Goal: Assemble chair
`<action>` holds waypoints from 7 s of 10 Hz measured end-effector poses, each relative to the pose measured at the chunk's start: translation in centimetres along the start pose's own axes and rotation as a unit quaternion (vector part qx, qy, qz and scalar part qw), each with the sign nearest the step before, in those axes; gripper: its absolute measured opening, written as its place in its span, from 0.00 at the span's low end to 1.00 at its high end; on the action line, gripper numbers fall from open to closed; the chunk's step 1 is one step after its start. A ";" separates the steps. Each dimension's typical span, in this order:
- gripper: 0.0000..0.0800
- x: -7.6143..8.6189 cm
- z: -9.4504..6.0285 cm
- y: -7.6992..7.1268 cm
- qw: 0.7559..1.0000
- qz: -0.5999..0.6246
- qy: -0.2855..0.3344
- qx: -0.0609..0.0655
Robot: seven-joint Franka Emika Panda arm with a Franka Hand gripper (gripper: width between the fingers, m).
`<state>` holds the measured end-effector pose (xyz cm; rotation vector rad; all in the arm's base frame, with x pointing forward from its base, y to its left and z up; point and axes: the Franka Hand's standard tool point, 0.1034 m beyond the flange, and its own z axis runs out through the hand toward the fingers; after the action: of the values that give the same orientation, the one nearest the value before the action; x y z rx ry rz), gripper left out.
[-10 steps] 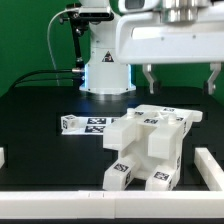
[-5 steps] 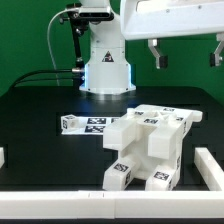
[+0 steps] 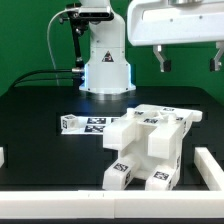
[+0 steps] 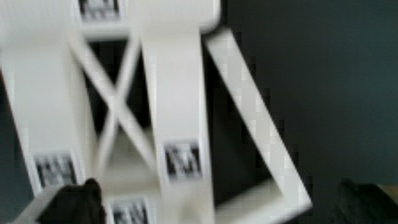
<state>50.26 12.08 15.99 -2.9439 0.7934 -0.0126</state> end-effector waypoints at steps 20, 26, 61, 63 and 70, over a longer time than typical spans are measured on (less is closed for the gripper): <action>0.81 -11.6 8.6 5.0 0.987 -0.146 -0.060 -0.008; 0.81 -13.5 14.1 8.7 0.983 -0.175 -0.038 -0.048; 0.50 7.0 7.7 23.9 0.998 -0.058 -0.025 -0.016; 0.50 7.9 7.8 25.1 0.999 -0.041 -0.023 -0.016; 0.50 7.3 11.5 31.3 0.994 0.101 -0.006 -0.034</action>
Offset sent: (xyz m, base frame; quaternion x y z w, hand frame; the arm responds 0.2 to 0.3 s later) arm 0.0000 0.0000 0.0000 0.0000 0.0000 0.0000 1.0000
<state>41.30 -17.48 1.60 -2.9081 1.1057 0.0490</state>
